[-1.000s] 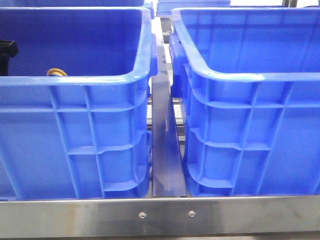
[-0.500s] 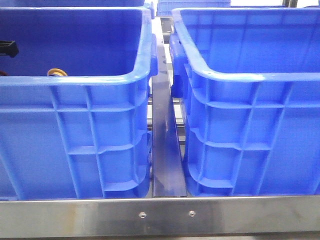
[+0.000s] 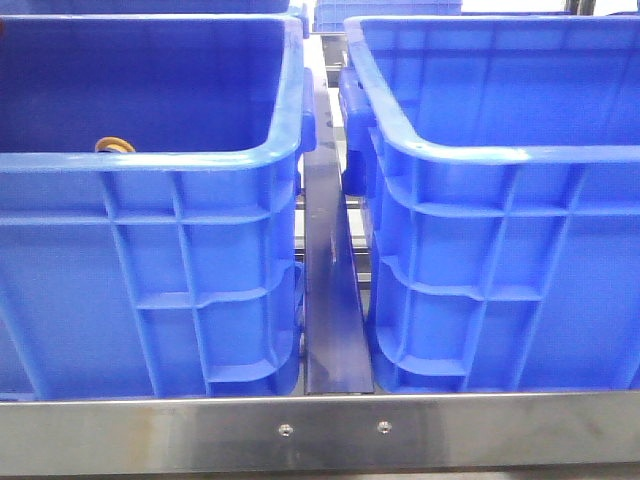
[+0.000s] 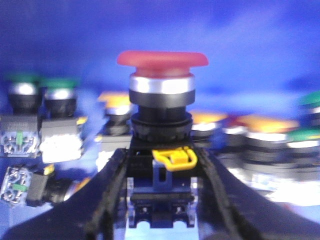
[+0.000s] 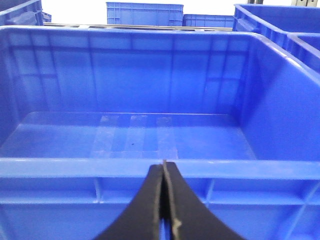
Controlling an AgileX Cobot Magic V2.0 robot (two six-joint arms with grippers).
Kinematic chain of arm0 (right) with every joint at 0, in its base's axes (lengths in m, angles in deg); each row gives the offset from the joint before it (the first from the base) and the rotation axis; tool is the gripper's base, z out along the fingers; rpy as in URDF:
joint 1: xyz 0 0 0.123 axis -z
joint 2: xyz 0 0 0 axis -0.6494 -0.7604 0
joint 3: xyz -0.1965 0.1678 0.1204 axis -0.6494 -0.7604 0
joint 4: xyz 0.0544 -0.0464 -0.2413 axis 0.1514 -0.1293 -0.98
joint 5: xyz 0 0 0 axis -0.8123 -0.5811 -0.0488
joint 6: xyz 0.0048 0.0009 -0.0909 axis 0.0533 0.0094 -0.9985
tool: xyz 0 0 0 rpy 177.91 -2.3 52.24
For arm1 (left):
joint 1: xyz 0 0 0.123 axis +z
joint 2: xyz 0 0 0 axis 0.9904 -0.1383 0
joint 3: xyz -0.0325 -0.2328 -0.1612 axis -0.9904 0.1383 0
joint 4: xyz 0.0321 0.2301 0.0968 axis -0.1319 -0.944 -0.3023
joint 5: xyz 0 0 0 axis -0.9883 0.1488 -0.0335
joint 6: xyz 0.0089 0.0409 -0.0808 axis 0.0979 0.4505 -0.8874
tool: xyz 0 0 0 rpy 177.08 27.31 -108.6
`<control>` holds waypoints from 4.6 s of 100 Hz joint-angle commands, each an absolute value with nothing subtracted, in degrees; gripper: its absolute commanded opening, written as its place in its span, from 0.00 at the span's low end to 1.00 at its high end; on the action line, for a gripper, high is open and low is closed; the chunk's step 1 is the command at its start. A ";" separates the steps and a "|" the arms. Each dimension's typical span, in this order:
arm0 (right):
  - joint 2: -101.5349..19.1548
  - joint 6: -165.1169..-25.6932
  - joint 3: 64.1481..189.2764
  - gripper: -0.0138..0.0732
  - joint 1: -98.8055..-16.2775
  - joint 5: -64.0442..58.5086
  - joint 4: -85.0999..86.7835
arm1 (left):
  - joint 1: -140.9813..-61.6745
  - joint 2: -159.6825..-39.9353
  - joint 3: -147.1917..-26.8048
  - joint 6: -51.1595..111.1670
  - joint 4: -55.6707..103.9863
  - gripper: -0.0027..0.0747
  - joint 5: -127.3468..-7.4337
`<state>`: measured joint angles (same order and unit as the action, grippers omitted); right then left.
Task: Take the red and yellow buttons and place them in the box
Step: 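Close the left gripper on the red-capped button's base and lift it, then carry the red button toward the right gripper and hand it over, then move the held red button over the empty bin with the right gripper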
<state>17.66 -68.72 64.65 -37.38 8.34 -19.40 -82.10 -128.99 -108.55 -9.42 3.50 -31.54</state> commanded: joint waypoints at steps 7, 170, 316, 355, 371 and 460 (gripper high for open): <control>18.93 -68.99 64.43 0.05 -37.21 13.03 -19.59 | -83.90 -120.69 -104.52 -7.42 6.17 0.14 -38.31; 16.11 -68.99 80.96 0.05 -37.27 -0.75 -19.59 | -126.73 -111.79 -98.53 -5.01 11.14 0.14 -46.53; -38.15 -93.83 120.66 0.83 -40.84 -34.12 44.19 | -126.73 -111.79 -98.53 -5.01 11.14 0.14 -46.60; -51.55 -98.55 129.99 0.83 -48.64 -41.55 56.27 | -126.73 -111.79 -98.53 -5.01 11.14 0.14 -46.60; -56.09 -98.55 133.91 0.83 -52.54 -43.30 56.73 | -126.73 -111.79 -98.53 -5.01 11.14 0.14 -46.60; -60.24 -98.55 136.59 0.44 -57.30 -43.32 56.80 | -126.73 -111.79 -98.53 -5.01 10.55 0.42 -47.13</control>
<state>-61.82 -97.62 134.58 -57.30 -43.49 53.53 -126.32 -113.68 -96.90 -4.98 9.98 -42.14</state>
